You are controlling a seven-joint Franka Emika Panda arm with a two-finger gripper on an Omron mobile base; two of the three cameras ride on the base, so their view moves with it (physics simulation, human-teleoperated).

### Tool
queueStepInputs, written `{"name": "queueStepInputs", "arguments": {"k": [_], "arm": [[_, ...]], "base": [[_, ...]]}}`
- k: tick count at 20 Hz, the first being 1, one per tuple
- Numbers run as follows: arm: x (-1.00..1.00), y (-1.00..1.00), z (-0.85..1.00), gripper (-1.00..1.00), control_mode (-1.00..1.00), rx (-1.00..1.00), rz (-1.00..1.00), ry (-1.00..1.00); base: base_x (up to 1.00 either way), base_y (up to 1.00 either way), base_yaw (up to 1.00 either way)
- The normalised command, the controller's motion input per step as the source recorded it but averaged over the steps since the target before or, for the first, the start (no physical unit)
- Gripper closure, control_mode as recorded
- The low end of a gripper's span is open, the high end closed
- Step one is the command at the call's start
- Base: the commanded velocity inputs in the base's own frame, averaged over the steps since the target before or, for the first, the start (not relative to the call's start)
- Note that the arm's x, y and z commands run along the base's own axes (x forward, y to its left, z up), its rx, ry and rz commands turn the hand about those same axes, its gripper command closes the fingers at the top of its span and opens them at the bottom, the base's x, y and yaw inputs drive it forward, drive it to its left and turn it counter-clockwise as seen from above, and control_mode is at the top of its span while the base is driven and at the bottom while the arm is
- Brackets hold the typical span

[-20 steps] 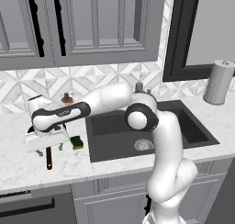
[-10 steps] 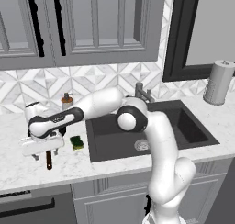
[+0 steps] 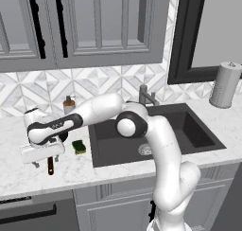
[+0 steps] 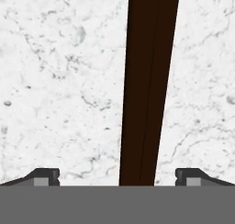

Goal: Pick the pan and sponge and place them into the sink. Then turn on the water.

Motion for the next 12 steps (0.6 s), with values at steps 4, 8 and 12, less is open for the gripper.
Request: {"name": "queueStepInputs", "arguments": {"k": [4, 8, 12], "arm": [[0.0, -0.04, -0.21, -1.0, -1.0, 0.0, 0.0, 0.0], [0.0, -0.14, -0.19, -1.0, -1.0, 0.02, 0.0, 0.0], [0.0, -0.11, -0.22, -1.0, -1.0, 0.02, 0.0, 0.0]], "base": [[0.0, 0.0, 0.0], [0.0, 0.0, 0.0], [0.0, 0.0, 0.0]]}}
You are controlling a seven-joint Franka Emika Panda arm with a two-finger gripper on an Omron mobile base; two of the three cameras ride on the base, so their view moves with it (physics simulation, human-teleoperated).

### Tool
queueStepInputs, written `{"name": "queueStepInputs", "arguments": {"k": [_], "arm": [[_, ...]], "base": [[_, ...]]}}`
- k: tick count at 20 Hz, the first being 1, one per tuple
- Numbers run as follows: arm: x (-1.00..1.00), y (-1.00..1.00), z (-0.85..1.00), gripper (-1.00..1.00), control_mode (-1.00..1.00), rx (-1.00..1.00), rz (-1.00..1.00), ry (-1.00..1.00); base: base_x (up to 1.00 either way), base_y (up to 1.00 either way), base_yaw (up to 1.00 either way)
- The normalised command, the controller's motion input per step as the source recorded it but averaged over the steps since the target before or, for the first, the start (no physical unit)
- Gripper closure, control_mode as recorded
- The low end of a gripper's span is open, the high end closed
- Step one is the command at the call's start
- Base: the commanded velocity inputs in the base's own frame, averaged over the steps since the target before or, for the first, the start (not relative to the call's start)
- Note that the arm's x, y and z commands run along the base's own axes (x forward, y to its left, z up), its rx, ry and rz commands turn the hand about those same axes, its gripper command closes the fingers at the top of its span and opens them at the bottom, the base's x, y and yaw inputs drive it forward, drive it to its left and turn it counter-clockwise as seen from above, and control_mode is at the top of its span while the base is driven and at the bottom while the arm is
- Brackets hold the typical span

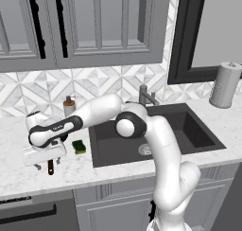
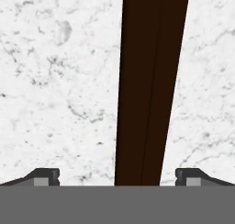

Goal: Pick the pan and sponge and place them into the sink. Then turn on the water.

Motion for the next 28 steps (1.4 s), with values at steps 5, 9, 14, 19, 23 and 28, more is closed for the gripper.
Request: {"name": "queueStepInputs", "arguments": {"k": [5, 9, 14, 19, 23, 28], "arm": [[0.0, -0.08, -0.41, -1.0, -1.0, 0.01, 0.0, -0.07], [0.0, -0.12, -0.52, -1.0, -1.0, 0.03, 0.0, -0.15], [0.0, -0.12, -0.46, -1.0, -1.0, 0.05, 0.0, -0.1], [0.0, -0.29, -0.35, -1.0, -1.0, 0.09, 0.0, 0.0], [0.0, -0.17, -0.26, -1.0, -1.0, 0.07, 0.0, 0.0], [-0.03, -0.03, -0.13, -1.0, -1.0, 0.01, 0.0, -0.01]], "base": [[0.0, 0.0, 0.0], [0.0, 0.0, 0.0], [0.0, 0.0, 0.0], [0.0, 0.0, 0.0], [0.0, 0.0, 0.0], [0.0, 0.0, 0.0]]}}
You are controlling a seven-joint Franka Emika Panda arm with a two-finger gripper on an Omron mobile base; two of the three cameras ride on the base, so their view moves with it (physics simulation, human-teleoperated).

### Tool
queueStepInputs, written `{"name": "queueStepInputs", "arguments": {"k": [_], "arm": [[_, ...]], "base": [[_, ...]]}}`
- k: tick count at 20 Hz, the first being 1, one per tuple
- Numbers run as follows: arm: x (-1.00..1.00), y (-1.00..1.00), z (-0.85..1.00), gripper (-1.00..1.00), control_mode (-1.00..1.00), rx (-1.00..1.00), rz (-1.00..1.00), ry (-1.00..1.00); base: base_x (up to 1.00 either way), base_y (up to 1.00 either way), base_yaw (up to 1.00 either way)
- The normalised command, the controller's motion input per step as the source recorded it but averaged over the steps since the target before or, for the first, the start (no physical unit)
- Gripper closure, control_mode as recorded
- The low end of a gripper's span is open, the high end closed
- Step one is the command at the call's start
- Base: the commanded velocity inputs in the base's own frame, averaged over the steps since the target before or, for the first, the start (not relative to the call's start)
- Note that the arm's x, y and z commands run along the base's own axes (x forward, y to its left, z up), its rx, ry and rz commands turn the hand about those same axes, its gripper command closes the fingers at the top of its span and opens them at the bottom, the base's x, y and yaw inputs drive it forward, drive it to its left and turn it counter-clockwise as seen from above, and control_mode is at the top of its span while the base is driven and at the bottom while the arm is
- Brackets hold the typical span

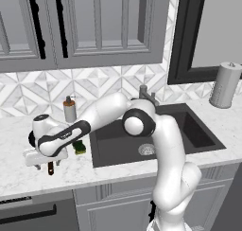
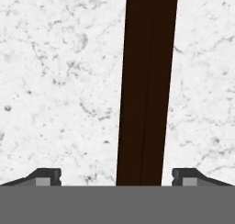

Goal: Pick the pan and sponge and place them into the sink. Then turn on the water.

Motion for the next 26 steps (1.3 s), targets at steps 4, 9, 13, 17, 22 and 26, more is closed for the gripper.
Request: {"name": "queueStepInputs", "arguments": {"k": [4, 9, 13, 17, 22, 26], "arm": [[0.0, 0.0, 0.0, -1.0, -1.0, 0.0, 0.0, 0.0], [0.0, 0.0, 0.0, -1.0, -1.0, 0.0, 0.0, 0.0], [0.0, 0.0, 0.0, 1.0, -1.0, 0.0, 0.0, 0.0], [0.0, 0.0, 0.0, 1.0, -1.0, 0.0, 0.0, 0.0], [0.0, 0.0, 0.0, 1.0, -1.0, 0.0, 0.0, 0.0], [0.0, 0.0, 0.0, 1.0, -1.0, 0.0, 0.0, 0.0]], "base": [[0.0, 0.0, 0.0], [0.0, 0.0, 0.0], [0.0, 0.0, 0.0], [0.0, 0.0, 0.0], [0.0, 0.0, 0.0], [0.0, 0.0, 0.0]]}}
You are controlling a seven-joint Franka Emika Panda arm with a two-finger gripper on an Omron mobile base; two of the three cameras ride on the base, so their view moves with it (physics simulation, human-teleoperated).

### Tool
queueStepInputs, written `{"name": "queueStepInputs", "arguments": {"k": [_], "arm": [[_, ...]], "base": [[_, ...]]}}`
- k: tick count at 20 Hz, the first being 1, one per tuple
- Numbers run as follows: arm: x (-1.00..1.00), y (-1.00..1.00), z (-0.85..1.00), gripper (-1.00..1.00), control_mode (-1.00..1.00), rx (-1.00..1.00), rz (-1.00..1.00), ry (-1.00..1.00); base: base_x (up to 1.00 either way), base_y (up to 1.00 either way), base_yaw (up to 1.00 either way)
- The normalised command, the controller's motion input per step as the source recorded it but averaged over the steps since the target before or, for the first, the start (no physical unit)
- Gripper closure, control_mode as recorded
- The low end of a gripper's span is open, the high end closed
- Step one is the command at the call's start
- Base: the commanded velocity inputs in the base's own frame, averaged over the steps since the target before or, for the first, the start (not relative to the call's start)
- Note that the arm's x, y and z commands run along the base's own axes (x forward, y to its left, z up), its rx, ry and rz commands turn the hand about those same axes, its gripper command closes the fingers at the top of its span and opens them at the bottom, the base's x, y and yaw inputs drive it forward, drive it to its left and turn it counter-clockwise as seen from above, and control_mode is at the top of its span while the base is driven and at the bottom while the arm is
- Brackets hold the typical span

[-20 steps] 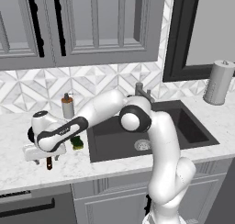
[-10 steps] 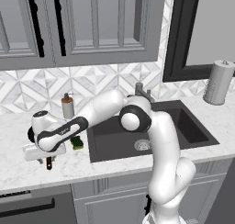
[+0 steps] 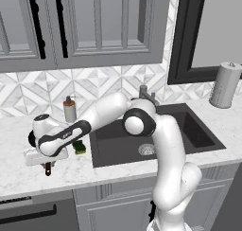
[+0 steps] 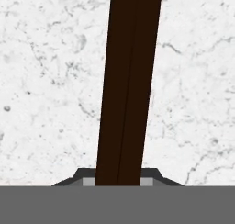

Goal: Pick the pan and sponge and place them into the sink. Then turn on the water.

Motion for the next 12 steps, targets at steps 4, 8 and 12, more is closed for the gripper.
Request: {"name": "queueStepInputs", "arguments": {"k": [4, 8, 12], "arm": [[0.0, 0.0, 0.0, 1.0, -1.0, 0.0, 0.0, 0.0], [0.0, 0.0, 0.0, 1.0, -1.0, 0.0, 0.0, 0.04], [-0.07, 0.0, 0.02, 1.0, -1.0, 0.0, -0.02, -0.04]], "base": [[0.0, 0.0, 0.0], [0.0, 0.0, 0.0], [0.0, 0.0, 0.0]]}}
